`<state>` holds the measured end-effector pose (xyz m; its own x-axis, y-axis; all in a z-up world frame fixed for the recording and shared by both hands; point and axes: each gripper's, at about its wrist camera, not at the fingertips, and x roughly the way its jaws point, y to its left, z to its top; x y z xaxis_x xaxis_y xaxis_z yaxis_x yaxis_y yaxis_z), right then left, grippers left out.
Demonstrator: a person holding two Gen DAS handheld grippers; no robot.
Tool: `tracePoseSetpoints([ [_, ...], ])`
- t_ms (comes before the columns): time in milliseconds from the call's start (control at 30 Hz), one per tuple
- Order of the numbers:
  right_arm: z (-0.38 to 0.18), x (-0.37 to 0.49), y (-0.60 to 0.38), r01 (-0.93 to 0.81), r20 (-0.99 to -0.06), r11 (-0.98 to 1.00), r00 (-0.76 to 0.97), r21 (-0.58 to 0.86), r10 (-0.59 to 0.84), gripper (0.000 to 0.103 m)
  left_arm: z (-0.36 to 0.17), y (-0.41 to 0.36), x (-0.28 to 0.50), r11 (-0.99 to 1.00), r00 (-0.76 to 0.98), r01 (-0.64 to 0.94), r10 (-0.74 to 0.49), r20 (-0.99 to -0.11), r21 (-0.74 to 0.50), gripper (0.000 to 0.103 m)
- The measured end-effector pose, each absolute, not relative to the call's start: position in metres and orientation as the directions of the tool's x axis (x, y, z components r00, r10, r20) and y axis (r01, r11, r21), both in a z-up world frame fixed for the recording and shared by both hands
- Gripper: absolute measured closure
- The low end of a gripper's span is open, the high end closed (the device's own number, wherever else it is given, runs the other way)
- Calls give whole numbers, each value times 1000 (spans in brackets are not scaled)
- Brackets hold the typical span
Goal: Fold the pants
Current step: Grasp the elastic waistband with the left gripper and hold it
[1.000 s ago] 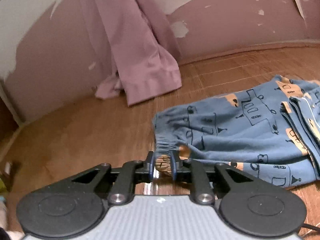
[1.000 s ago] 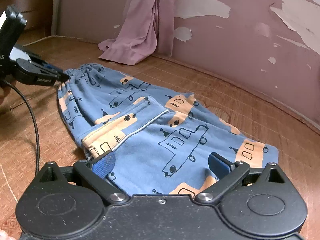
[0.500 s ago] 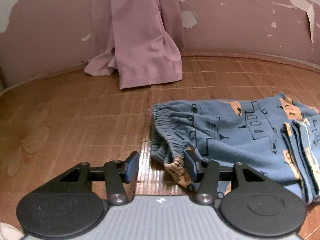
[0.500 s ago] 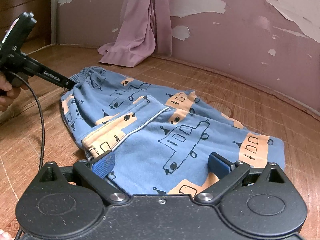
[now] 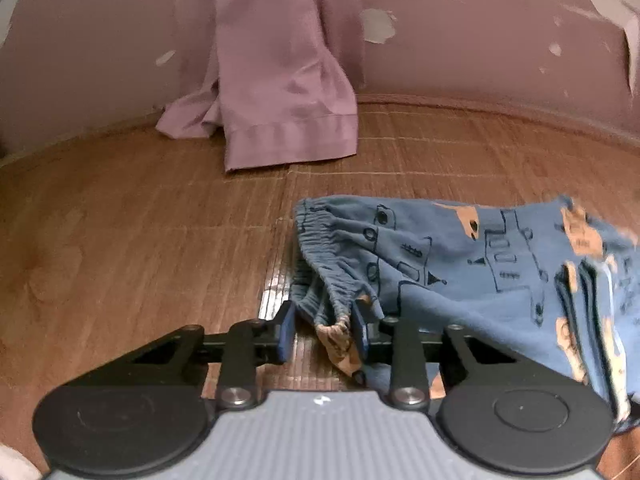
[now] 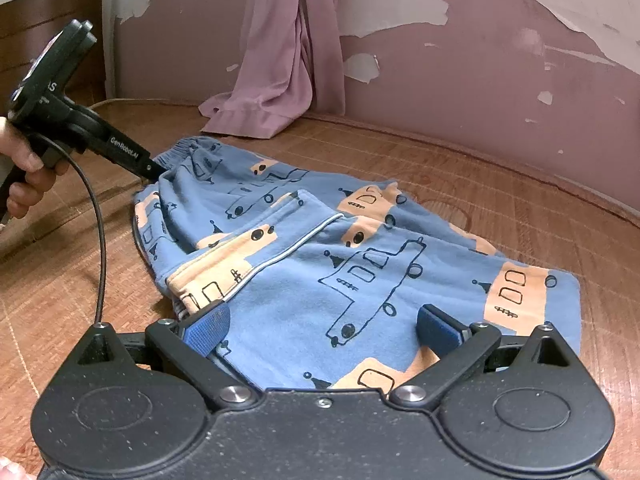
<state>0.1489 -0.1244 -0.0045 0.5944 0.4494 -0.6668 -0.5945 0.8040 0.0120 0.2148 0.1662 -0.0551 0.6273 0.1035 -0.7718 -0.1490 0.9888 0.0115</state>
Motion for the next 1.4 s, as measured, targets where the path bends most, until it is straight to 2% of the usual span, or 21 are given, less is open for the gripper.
tracePoseSetpoints([
  [100, -5, 149, -125, -593, -668, 805, 592, 19, 451, 3, -56, 172, 213, 983, 634, -177, 79, -769, -45, 79],
  [233, -5, 149, -125, -594, -668, 805, 592, 17, 451, 3, -52, 165, 211, 983, 643, -183, 109, -758, -14, 86],
  [433, -3, 149, -126, -598, -670, 801, 590, 11, 450, 3, -45, 153, 203, 981, 641, -188, 159, -751, 47, 87],
  [600, -4, 150, -125, -595, -671, 804, 590, 17, 450, 2, -36, 128, 197, 972, 660, -136, 232, -714, 191, 88],
  [900, -5, 151, -125, -592, -671, 806, 590, 19, 449, 2, -33, 138, 199, 975, 649, -193, 208, -732, 106, 88],
  [1267, -5, 151, -126, -591, -672, 806, 587, 25, 451, 1, -31, 81, 196, 908, 682, -59, 341, -647, 415, 88],
  [1400, -5, 152, -125, -591, -673, 806, 586, 26, 452, 1, -41, 84, 204, 900, 664, -58, 358, -657, 432, 86],
])
